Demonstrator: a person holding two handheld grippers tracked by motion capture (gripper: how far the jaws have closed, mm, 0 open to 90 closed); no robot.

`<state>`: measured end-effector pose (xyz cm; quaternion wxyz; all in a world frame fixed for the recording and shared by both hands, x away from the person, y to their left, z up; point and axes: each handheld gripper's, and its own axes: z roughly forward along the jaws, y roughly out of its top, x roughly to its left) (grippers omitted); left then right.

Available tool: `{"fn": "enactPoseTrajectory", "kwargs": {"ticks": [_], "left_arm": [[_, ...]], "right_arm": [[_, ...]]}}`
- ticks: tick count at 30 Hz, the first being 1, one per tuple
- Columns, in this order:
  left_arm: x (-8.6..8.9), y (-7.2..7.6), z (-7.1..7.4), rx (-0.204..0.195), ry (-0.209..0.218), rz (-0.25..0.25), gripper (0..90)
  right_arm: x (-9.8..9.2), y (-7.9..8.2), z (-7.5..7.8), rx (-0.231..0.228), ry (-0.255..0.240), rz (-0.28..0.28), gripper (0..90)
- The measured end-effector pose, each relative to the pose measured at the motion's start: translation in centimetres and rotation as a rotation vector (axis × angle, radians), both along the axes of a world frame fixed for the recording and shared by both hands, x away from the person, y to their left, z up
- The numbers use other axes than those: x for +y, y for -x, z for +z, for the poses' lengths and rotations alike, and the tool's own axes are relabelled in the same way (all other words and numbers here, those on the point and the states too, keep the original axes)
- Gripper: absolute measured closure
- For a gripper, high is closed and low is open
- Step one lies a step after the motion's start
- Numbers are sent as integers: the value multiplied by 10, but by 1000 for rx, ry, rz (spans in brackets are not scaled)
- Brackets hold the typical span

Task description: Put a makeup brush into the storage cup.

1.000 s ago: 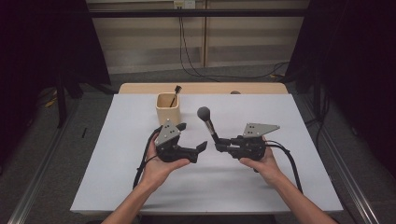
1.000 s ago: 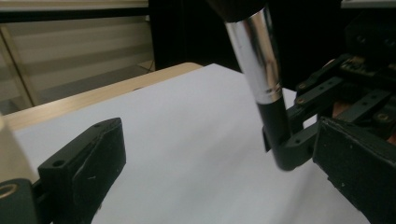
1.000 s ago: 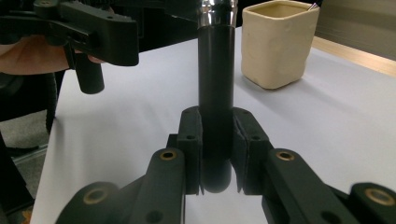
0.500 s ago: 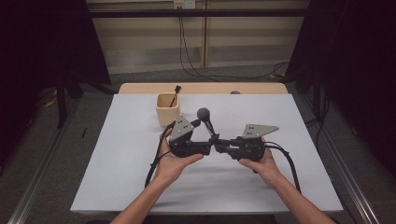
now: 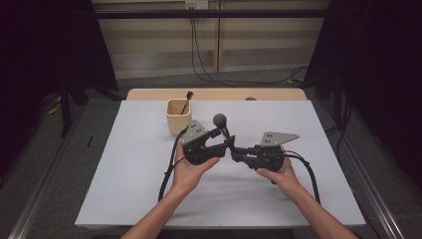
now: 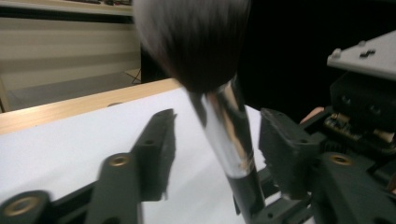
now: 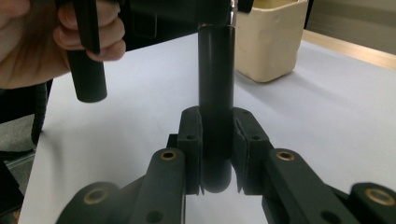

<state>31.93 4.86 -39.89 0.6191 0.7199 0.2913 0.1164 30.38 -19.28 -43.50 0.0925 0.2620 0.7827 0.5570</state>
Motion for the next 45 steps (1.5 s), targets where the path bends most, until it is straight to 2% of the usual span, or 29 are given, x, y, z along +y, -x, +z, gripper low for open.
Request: {"fn": "enactPoseTrajectory", "kwargs": {"ticks": [4, 8, 16, 18, 24, 30, 39, 45], "left_arm": [[2, -2, -1, 28, 7, -7, 563], [3, -3, 0, 37, 27, -18, 638], [4, -3, 1, 40, 35, -43, 676], [6, -3, 1, 27, 46, -49, 681], [7, -4, 2, 43, 50, -62, 691], [5, -1, 4, 5, 27, -82, 703], [3, 0, 5, 1, 6, -88, 709], [3, 0, 6, 5, 1, -88, 709]], "right_arm": [[3, 0, -2, 1, 4, 6, 756], [4, -1, -4, 3, 5, 7, 756], [6, 0, -6, 7, -1, 9, 754], [8, 0, -6, 7, -10, 6, 754], [11, 0, -5, -1, -16, 0, 751], [13, 0, -5, -8, -4, -9, 739], [11, 1, 0, -14, -20, -13, 631], [10, 2, 2, -9, -24, -14, 493]]}}
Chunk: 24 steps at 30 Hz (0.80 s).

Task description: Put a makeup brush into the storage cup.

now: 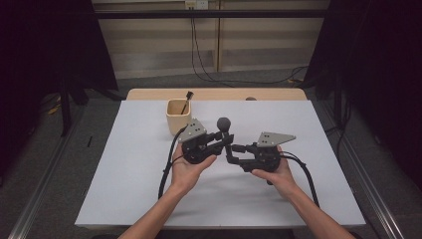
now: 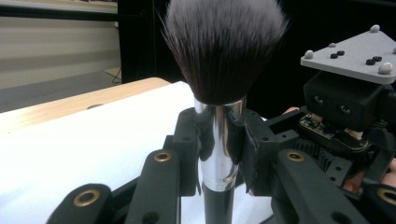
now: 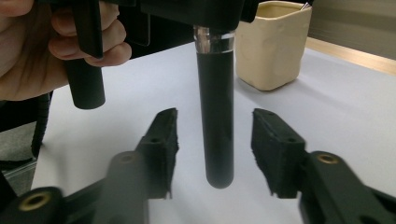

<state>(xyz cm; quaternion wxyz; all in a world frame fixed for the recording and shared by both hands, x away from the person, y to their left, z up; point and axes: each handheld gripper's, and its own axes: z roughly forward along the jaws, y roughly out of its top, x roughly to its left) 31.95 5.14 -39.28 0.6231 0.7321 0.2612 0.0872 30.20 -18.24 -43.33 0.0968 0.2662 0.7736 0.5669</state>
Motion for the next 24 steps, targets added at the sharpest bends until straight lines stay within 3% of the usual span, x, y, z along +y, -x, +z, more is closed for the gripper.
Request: {"fn": "enactPoseTrajectory", "kwargs": {"ticks": [9, 16, 24], "left_arm": [[2, -1, 2, 3, -1, 1, 709], [4, -2, 3, -1, -5, 5, 709], [5, -2, 2, 3, -12, 11, 709]], "right_arm": [[2, 0, 1, 10, -15, 1, 231], [1, 0, 2, 8, -23, 26, 117], [-6, -2, 4, 13, -27, -4, 102]]}}
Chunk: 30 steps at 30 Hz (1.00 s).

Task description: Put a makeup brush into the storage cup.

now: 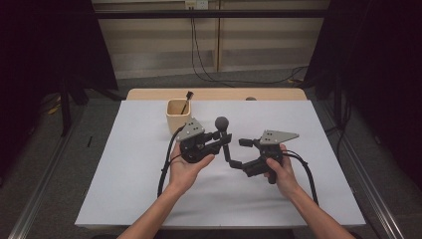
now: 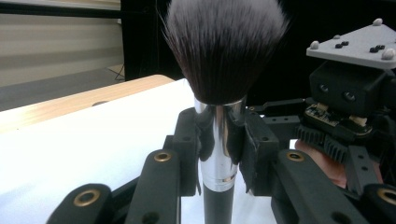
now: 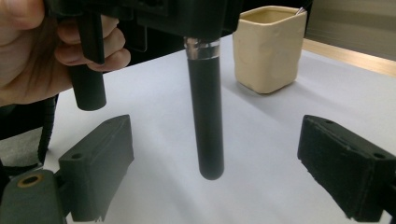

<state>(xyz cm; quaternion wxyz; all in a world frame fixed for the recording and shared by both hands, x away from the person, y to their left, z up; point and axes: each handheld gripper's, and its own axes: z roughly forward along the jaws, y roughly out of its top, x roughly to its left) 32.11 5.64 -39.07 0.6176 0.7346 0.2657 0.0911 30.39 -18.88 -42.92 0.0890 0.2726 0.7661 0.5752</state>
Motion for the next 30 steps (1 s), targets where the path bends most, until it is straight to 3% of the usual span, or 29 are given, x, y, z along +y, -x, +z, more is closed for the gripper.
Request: {"fn": "enactPoseTrajectory", "kwargs": {"ticks": [6, 14, 18, 23, 30], "left_arm": [[4, -1, 1, -1, -4, 9, 709], [8, -2, 2, 3, -18, 16, 709], [9, -2, 2, 3, -20, 22, 709], [12, -3, 3, 4, -27, 23, 709], [22, -6, 4, 21, -45, 43, 709]], "right_arm": [[-6, 2, 1, 6, 29, -49, 101], [-19, 10, 2, -22, 11, -79, 64], [-26, 15, -3, -26, -7, -123, 45], [-34, 19, -6, -18, 5, -161, 40], [-47, 30, -8, -46, 0, -245, 23]]}}
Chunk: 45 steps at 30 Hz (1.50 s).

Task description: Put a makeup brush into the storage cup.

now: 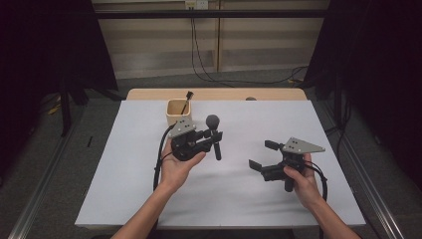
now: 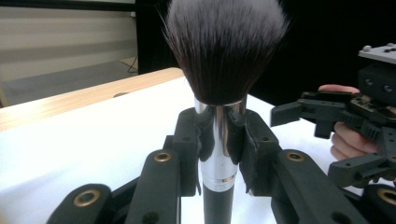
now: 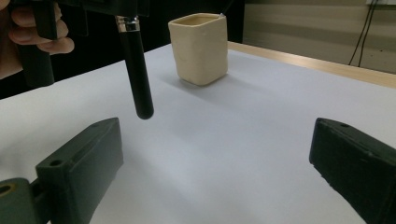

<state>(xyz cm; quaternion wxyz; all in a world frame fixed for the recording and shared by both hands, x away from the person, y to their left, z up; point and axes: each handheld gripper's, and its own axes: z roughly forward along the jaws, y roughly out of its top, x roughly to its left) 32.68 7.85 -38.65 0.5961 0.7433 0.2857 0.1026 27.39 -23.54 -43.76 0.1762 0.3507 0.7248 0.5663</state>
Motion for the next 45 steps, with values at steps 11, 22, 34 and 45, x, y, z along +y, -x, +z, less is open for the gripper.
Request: {"fn": "enactPoseTrajectory", "kwargs": {"ticks": [11, 22, 34, 45], "left_arm": [[19, -4, 6, -4, -9, 34, 709], [33, -10, 9, 6, -18, 62, 709], [49, -22, 17, 11, -36, 93, 708], [67, -37, 30, 5, -33, 141, 709]], "right_arm": [[-21, 18, -5, -20, -19, -83, 9], [-35, 31, -4, -17, 4, -157, 8], [-45, 43, -5, -33, 5, -184, 7], [-52, 54, -10, -61, 10, -218, 0]]}}
